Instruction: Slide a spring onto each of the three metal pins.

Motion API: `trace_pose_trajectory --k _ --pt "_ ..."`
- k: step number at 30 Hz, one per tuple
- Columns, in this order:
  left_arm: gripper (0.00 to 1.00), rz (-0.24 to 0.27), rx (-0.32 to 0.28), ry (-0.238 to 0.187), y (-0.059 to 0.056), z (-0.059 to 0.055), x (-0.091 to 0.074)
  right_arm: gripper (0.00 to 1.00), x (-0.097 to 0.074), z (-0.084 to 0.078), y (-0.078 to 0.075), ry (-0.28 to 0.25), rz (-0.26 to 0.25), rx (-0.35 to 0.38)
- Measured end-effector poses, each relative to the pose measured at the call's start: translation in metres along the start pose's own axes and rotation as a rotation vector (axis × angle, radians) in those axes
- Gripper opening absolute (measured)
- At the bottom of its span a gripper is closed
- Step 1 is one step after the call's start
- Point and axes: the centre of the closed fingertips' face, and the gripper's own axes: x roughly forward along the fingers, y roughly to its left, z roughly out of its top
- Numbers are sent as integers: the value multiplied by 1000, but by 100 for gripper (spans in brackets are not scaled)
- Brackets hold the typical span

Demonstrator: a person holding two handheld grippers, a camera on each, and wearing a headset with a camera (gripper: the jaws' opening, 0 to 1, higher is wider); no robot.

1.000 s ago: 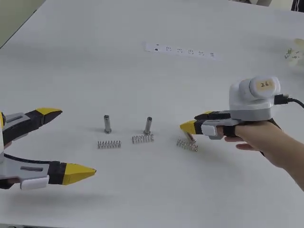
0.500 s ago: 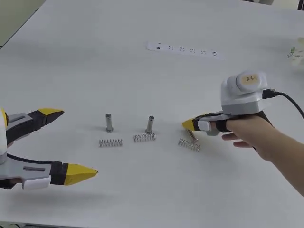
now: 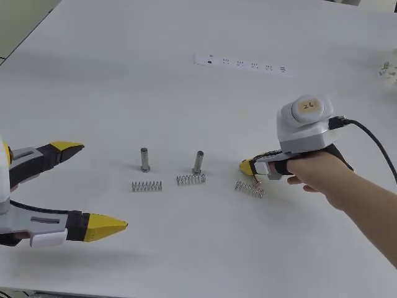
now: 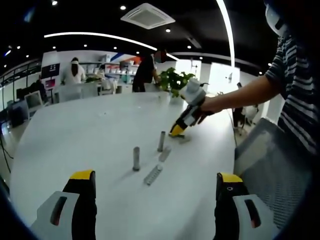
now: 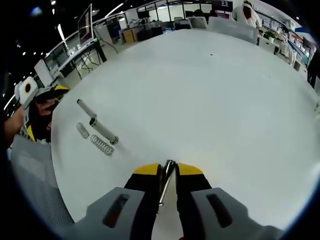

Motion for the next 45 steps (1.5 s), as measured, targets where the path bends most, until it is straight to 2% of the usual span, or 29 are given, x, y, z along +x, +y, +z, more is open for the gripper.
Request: trace_pose_trajectory --k 6,17,34,45 --pt "97 -2 -1 4 -1 -2 1 8 1 0 -1 9 -21 -48" --pt "97 -4 -5 8 -2 -3 1 5 -2 -2 -5 11 -39 -61" --pt "97 -2 3 9 1 -1 2 5 -22 13 0 -95 -19 -40" --pt "97 -5 8 12 1 0 2 5 -29 19 2 -135 -15 -56"
